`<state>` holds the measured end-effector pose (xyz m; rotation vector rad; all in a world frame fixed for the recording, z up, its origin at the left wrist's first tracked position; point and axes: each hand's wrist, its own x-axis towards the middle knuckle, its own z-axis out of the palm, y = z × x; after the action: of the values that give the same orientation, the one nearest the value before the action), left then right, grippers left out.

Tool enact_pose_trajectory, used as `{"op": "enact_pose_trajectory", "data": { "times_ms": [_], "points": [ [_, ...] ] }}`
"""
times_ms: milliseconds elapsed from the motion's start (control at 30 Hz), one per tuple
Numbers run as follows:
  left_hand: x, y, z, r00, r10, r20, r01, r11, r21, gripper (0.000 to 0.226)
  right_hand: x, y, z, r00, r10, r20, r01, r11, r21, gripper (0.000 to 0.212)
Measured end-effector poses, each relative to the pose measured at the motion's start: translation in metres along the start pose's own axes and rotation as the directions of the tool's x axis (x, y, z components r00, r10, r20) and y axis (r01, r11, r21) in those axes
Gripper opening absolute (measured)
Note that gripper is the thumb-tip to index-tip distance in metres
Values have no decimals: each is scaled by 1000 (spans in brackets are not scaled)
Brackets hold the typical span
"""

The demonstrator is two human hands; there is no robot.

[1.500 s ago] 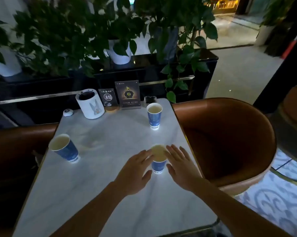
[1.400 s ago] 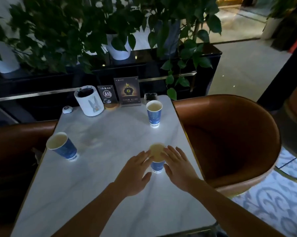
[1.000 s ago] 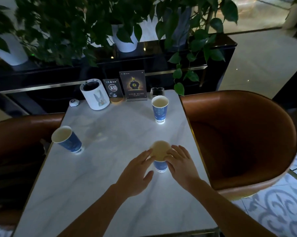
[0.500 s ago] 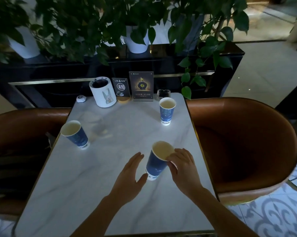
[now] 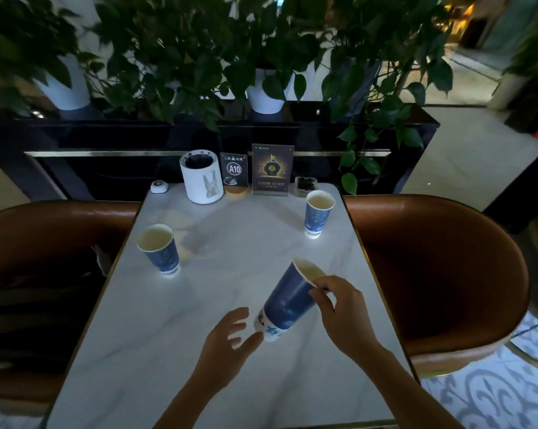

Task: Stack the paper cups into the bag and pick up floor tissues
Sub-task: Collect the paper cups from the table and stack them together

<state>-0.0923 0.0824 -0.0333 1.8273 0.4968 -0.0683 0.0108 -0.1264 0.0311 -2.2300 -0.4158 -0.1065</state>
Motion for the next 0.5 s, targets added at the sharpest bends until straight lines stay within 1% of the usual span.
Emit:
{"op": "enact_pose_trajectory", "data": {
  "times_ms": [67, 133, 233, 367, 433, 500],
  "points": [
    [0, -3, -11, 1000, -1, -23, 0, 998, -55, 44, 1, -15, 3, 1000, -8, -14, 8, 1000, 5, 27],
    [0, -6, -22, 1000, 7, -30, -9, 997, -72, 48, 2, -28, 7, 1000, -20, -14, 20, 1000, 11, 22],
    [-2, -6, -35, 998, 59, -26, -59, 998, 7, 65, 1, -45, 20, 999, -41, 5, 41, 999, 21, 17],
    [-9, 3, -53, 982, 170, -80, -154, 973, 173, 89, -3, -68, 43, 994, -95, 57, 92, 994, 58, 13],
    [-11, 5, -61, 982, 172, -79, -153, 967, 202, 95, -5, -80, 55, 988, -120, 93, 113, 990, 80, 15],
    [-11, 4, -71, 986, 146, -84, -128, 973, 193, 98, -7, -91, 66, 981, -145, 127, 135, 987, 89, 11]
  ]
}}
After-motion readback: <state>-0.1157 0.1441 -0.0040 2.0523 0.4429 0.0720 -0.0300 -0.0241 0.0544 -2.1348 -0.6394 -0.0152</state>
